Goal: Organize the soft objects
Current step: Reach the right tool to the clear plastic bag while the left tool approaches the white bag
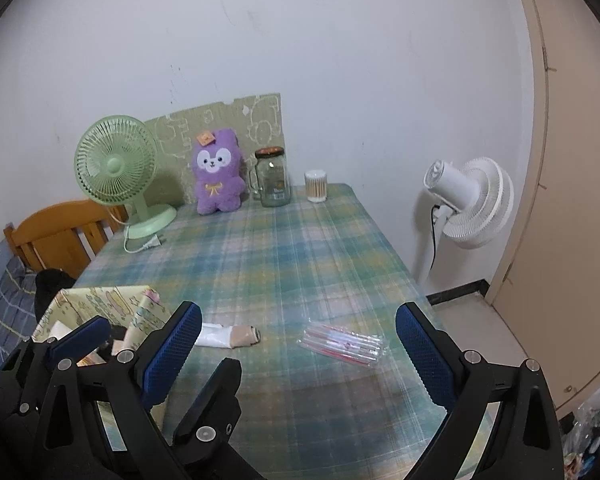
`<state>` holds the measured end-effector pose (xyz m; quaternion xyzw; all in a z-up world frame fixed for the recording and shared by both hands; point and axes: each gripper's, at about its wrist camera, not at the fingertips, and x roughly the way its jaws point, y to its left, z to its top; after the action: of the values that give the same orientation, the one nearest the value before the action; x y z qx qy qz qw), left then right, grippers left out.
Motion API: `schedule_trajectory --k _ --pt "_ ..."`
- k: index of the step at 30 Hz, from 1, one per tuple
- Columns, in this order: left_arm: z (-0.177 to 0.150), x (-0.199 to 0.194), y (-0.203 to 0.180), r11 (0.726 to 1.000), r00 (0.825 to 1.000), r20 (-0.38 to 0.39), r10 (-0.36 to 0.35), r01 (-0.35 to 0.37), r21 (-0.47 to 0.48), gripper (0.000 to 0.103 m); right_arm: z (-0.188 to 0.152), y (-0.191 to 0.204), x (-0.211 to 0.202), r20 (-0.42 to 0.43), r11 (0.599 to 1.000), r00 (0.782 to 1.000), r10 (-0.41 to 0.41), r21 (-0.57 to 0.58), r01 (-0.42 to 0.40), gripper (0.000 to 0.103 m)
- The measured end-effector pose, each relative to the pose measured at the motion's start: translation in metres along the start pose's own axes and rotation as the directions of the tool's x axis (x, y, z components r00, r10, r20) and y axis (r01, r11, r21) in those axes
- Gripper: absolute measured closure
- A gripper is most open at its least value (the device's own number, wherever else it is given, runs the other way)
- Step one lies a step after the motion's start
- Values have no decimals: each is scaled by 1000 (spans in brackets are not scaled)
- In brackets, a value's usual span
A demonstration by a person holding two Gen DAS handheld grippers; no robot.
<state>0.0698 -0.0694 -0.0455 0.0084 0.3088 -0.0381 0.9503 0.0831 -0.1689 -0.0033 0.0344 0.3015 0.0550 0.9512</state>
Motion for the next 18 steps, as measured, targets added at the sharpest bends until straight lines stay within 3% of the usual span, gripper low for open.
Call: schedule_trajectory --k 18 --pt "-25 67 -25 1000 993 -117 28 -27 9 2 -28 -35 70 -117 999 993 -9 -32 5 4"
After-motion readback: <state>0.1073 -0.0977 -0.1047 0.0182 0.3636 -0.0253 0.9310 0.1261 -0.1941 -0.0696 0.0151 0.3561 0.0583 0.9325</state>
